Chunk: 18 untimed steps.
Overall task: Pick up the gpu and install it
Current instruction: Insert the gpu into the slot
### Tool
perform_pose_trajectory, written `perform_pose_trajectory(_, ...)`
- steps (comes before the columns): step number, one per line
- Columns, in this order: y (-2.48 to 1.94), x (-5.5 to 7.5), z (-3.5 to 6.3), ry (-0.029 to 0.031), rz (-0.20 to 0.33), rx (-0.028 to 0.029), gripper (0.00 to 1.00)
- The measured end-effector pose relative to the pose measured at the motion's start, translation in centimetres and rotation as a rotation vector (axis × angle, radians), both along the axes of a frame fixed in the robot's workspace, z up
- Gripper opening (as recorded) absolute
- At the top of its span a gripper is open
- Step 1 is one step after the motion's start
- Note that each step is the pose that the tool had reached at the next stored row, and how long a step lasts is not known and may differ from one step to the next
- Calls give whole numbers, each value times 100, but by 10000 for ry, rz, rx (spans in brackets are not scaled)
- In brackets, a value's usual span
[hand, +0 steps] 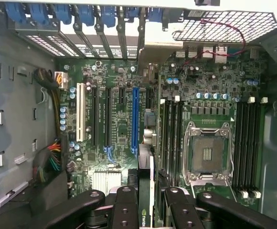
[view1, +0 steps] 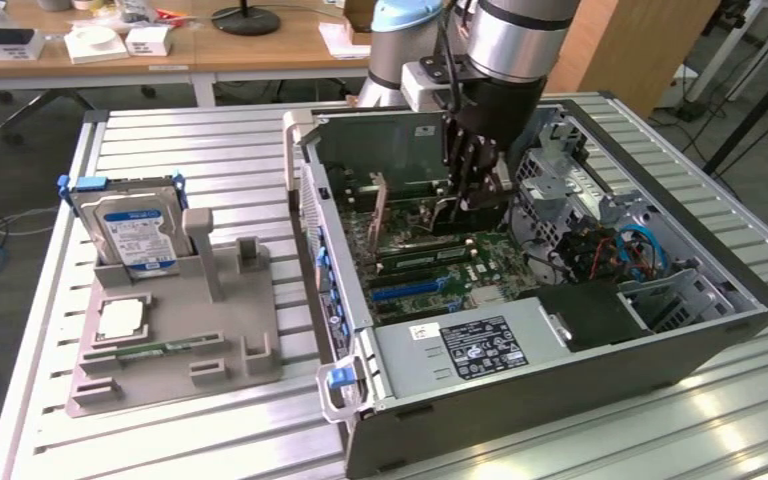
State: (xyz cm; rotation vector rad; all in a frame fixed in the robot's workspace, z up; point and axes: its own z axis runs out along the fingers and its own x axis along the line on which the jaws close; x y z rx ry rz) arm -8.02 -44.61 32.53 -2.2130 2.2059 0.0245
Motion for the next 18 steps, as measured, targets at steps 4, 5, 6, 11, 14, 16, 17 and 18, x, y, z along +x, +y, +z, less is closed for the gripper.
perform_pose_trajectory(4, 0, -8, -52, 0, 2, 0, 26)
perform_pose_trajectory(5, 0, -10, -66, 0, 3, -1, 26)
perform_pose_trajectory(6, 0, -11, -78, 0, 4, -1, 26)
perform_pose_trajectory(11, 0, -18, -137, -1, 5, 0, 26)
perform_pose_trajectory(14, 0, -20, -166, 0, 7, -4, 26)
perform_pose_trajectory(16, 0, -21, -170, 1, 7, -7, 26)
perform_pose_trajectory(17, 0, -21, -170, 1, 7, -7, 26)
perform_pose_trajectory(18, -1, -21, -170, 0, 6, -6, 26)
